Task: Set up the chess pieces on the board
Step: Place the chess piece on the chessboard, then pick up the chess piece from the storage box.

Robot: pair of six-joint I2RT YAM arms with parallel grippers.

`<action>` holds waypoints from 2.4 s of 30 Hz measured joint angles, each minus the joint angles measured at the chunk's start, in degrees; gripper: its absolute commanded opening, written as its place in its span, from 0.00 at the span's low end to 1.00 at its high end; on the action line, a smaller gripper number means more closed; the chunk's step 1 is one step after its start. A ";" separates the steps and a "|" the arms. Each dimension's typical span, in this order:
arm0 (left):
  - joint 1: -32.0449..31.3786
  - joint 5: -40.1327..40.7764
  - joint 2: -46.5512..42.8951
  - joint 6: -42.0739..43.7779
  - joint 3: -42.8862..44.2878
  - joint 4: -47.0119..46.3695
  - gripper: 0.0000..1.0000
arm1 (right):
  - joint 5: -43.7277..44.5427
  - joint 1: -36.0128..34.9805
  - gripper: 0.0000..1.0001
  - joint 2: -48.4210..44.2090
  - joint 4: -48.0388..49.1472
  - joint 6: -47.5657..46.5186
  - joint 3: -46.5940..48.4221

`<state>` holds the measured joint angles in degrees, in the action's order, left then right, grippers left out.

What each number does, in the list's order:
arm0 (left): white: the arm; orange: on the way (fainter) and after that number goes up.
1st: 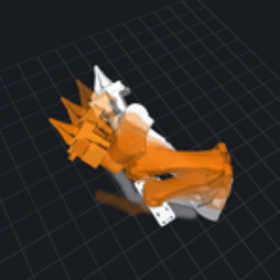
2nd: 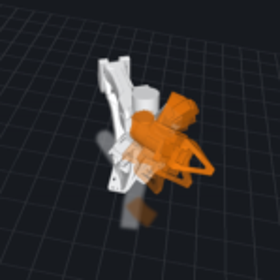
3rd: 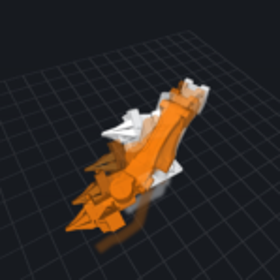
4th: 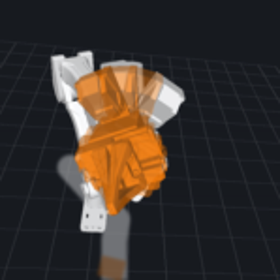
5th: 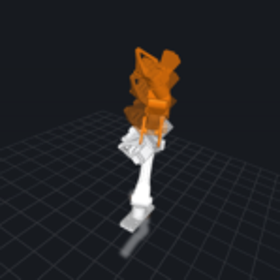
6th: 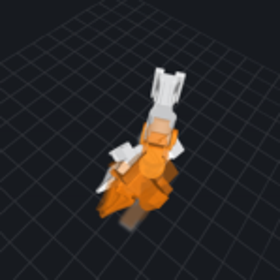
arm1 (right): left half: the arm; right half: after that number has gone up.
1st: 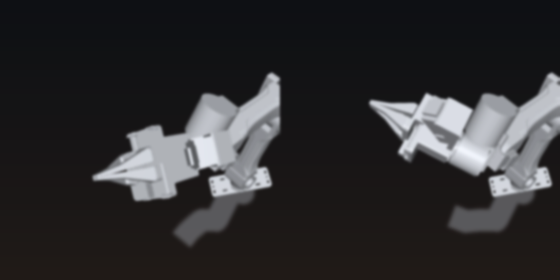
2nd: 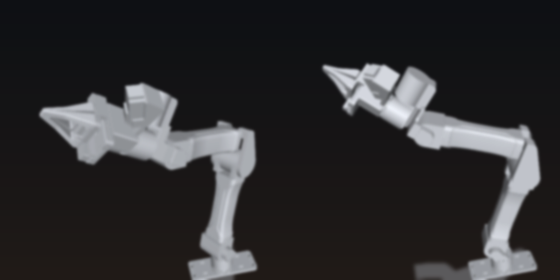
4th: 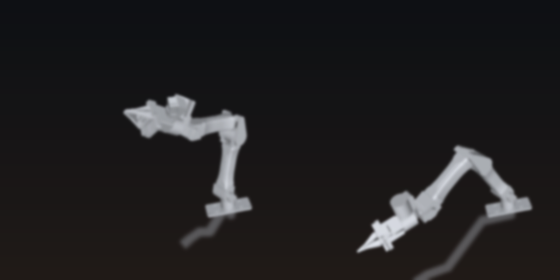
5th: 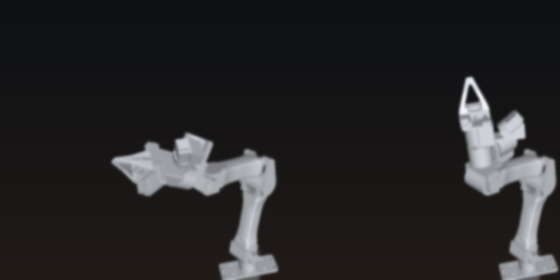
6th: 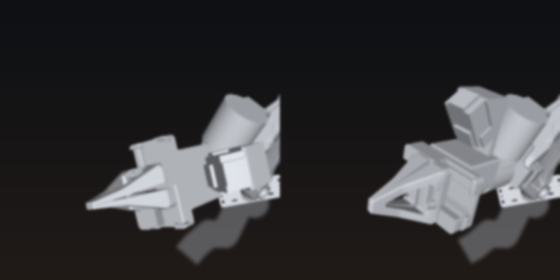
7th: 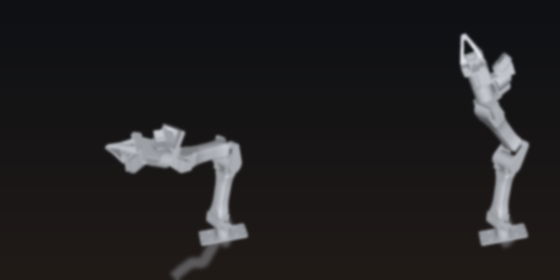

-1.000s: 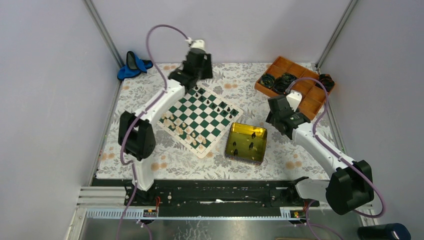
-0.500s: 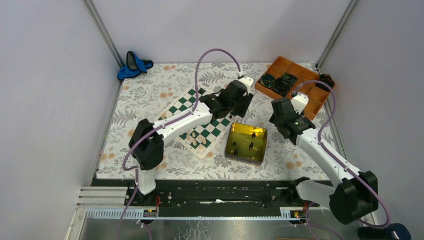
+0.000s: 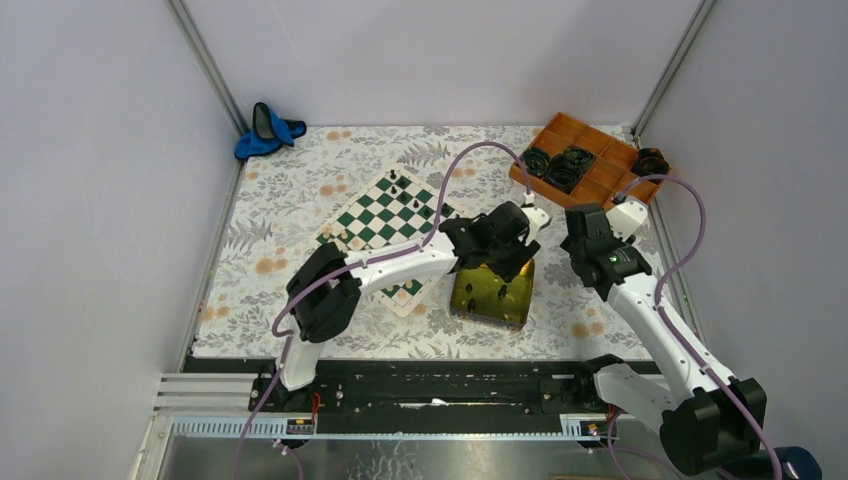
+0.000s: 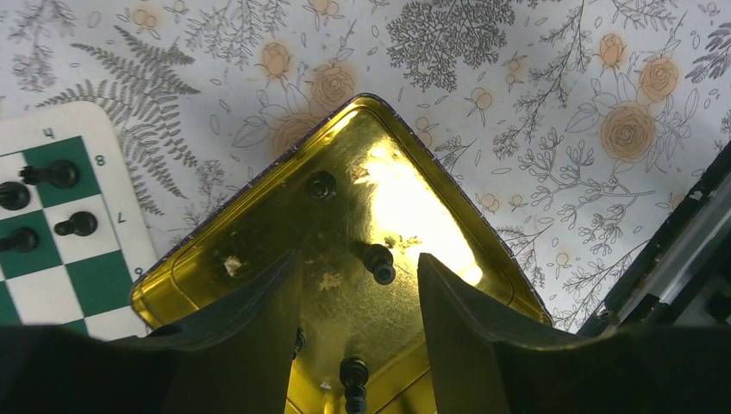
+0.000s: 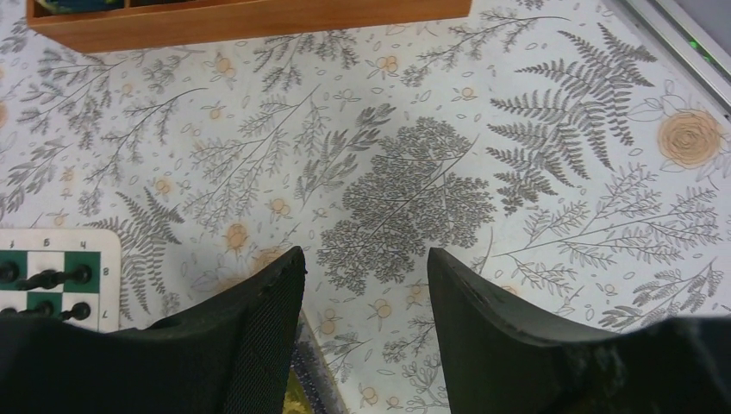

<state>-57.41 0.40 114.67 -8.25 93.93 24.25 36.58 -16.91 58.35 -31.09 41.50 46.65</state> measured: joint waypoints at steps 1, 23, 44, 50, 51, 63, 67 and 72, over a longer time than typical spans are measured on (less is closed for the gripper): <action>-0.11 -0.39 0.37 0.04 -0.02 0.02 0.57 | -0.02 0.46 0.61 -0.26 -0.28 0.07 -0.24; -0.55 4.11 7.41 -6.45 -3.19 -8.15 0.48 | -0.26 1.53 0.60 -1.68 -1.60 -0.39 -0.61; -0.76 9.25 7.93 -10.54 -5.35 -15.58 0.40 | -0.76 1.55 0.60 -2.95 -2.29 -2.19 -0.61; -0.81 10.10 8.74 -10.71 -5.53 -15.91 0.38 | -0.90 1.53 0.60 -2.95 -2.29 -2.25 -0.61; -0.81 10.14 8.94 -10.71 -5.57 -15.93 0.37 | -0.92 1.53 0.59 -2.95 -2.29 -2.27 -0.61; -1.07 10.73 9.57 -10.73 -5.84 -16.81 0.28 | -1.29 1.55 0.59 -2.95 -2.29 -2.62 -0.61; -1.07 11.41 9.55 -10.73 -6.29 -17.35 0.25 | -1.31 1.53 0.59 -2.95 -2.29 -2.71 -0.61; -1.07 11.87 9.55 -10.71 -6.78 -17.99 0.14 | -1.29 1.55 0.59 -2.95 -2.29 -2.86 -0.61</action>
<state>-58.48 12.27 124.22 -18.96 87.15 6.26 35.29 -15.35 55.40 -33.39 38.63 46.04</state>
